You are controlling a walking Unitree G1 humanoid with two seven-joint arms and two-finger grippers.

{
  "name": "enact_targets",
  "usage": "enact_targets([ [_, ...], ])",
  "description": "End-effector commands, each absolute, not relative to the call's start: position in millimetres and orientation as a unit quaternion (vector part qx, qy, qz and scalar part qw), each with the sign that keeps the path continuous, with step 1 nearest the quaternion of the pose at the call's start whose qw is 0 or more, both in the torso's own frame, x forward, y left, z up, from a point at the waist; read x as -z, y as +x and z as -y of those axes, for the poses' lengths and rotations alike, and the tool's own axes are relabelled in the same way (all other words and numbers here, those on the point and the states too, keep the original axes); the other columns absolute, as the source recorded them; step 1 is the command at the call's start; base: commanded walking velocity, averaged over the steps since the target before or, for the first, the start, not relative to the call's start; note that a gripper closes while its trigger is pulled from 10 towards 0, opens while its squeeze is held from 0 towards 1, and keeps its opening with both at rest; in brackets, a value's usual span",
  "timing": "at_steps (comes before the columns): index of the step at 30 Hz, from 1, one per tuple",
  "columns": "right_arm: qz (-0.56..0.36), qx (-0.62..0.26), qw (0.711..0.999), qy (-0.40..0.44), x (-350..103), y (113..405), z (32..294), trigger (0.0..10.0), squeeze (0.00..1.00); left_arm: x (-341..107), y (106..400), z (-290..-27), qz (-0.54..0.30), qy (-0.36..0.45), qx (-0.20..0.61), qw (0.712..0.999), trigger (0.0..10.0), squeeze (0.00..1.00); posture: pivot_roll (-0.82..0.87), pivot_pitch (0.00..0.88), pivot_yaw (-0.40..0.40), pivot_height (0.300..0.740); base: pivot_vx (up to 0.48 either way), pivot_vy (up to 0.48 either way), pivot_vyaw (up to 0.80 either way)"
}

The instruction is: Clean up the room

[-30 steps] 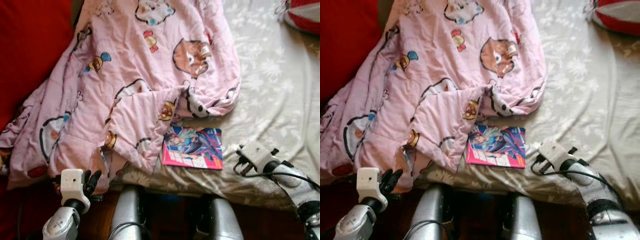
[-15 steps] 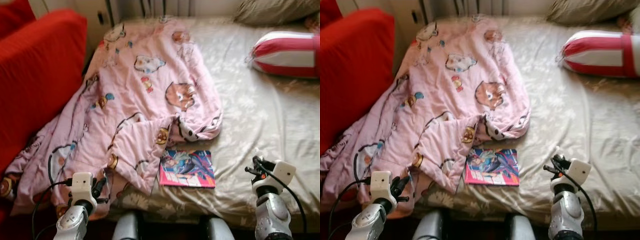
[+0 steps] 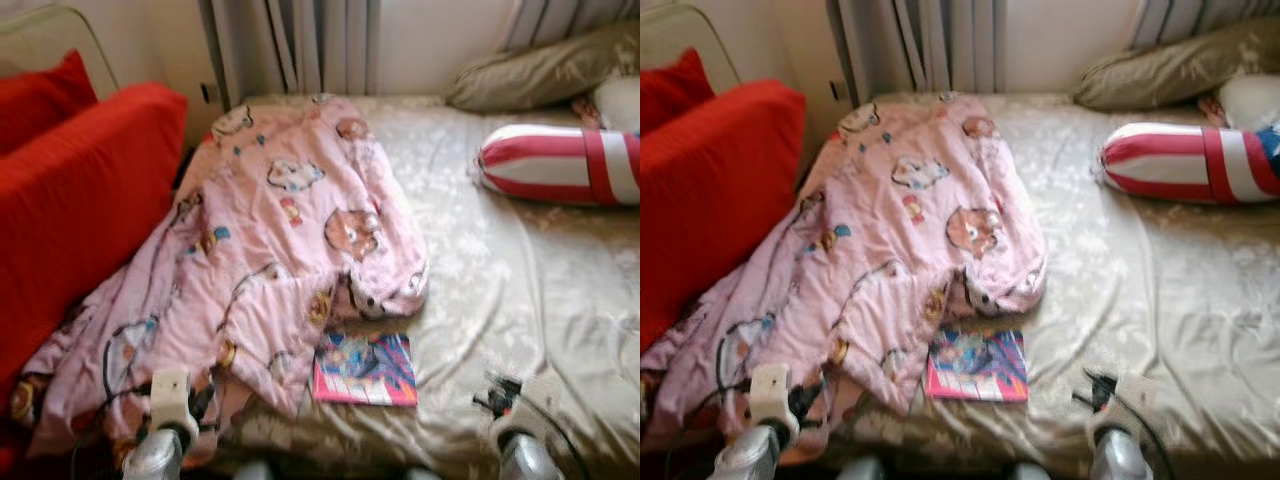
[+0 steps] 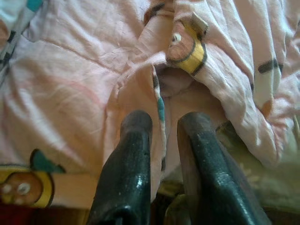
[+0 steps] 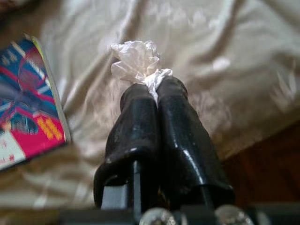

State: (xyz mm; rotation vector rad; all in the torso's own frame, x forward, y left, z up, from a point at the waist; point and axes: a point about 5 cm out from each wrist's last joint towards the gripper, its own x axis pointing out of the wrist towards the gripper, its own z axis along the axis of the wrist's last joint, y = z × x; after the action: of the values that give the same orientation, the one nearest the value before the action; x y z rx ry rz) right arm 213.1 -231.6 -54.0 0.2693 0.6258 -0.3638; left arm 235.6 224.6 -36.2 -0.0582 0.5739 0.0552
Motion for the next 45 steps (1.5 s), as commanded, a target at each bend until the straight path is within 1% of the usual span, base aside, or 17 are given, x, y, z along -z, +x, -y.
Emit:
enact_targets([
  [1, -0.316, 0.175, 0.924, 0.126, 56.6, 210.5, 229.5, 10.0, 0.00, 40.3, 232.2, -224.2, -0.300, -0.026, -0.028, 0.953, 10.0, 0.00, 0.02, 0.000, 0.003, 0.722, 0.000, 0.000, 0.00],
  [6, -0.373, 0.170, 0.903, 0.125, 72.4, 189.7, 220.6, 10.0, 0.00, 55.0, 215.8, -221.8, -0.347, -0.033, -0.044, 0.936, 10.0, 0.00, 0.01, 0.000, 0.000, 0.722, 0.000, 0.000, 0.00],
  [9, -0.391, 0.161, 0.896, 0.132, 77.3, 183.4, 215.3, 10.0, 0.00, 60.1, 210.3, -218.5, -0.365, -0.040, -0.043, 0.929, 10.0, 0.00, 0.00, 0.000, 0.001, 0.722, 0.000, 0.000, 0.00],
  [12, -0.400, 0.152, 0.894, 0.130, 79.7, 180.3, 212.0, 10.0, 0.00, 63.3, 206.5, -215.7, -0.375, -0.045, -0.036, 0.925, 10.0, 0.00, -0.01, 0.000, 0.004, 0.722, 0.000, 0.000, 0.00],
  [17, -0.401, 0.158, 0.891, 0.144, 80.3, 179.1, 213.0, 10.0, 0.00, 65.8, 200.9, -219.9, -0.380, -0.052, -0.055, 0.922, 10.0, 0.00, 0.00, 0.000, 0.006, 0.722, 0.000, 0.000, 0.00],
  [22, -0.412, 0.150, 0.888, 0.137, 82.4, 175.4, 212.4, 10.0, 0.00, 68.2, 195.8, -222.6, -0.388, -0.051, -0.058, 0.918, 10.0, 0.00, 0.00, 0.000, 0.008, 0.722, 0.000, 0.000, 0.00],
  [24, -0.421, 0.153, 0.885, 0.128, 84.7, 169.6, 214.6, 10.0, 0.00, 70.1, 191.5, -224.5, -0.395, -0.050, -0.060, 0.916, 10.0, 0.00, 0.00, 0.000, 0.010, 0.722, 0.000, 0.000, 0.00],
  [29, -0.430, 0.158, 0.880, 0.124, 87.3, 162.0, 218.5, 10.0, 0.00, 72.8, 186.0, -226.2, -0.404, -0.048, -0.061, 0.912, 10.0, 0.00, 0.00, 0.000, 0.010, 0.722, 0.000, 0.000, 0.76],
  [37, -0.437, 0.149, 0.878, 0.126, 88.0, 163.4, 214.0, 10.0, 0.00, 73.4, 184.8, -225.9, -0.407, -0.046, -0.057, 0.911, 10.0, 0.00, 0.00, 0.000, 0.015, 0.722, 0.000, 0.000, 0.80],
  [40, -0.441, 0.132, 0.880, 0.116, 88.1, 164.5, 210.7, 10.0, 0.00, 73.2, 185.5, -225.5, -0.410, -0.035, -0.046, 0.910, 10.0, 0.00, 0.00, 0.000, 0.015, 0.722, 0.000, 0.000, 0.80],
  [45, -0.446, 0.134, 0.877, 0.116, 90.1, 158.7, 213.0, 10.0, 0.00, 73.6, 185.0, -225.3, -0.410, -0.038, -0.050, 0.910, 10.0, 0.00, 0.00, 0.000, 0.016, 0.722, 0.000, 0.000, 0.80],
])
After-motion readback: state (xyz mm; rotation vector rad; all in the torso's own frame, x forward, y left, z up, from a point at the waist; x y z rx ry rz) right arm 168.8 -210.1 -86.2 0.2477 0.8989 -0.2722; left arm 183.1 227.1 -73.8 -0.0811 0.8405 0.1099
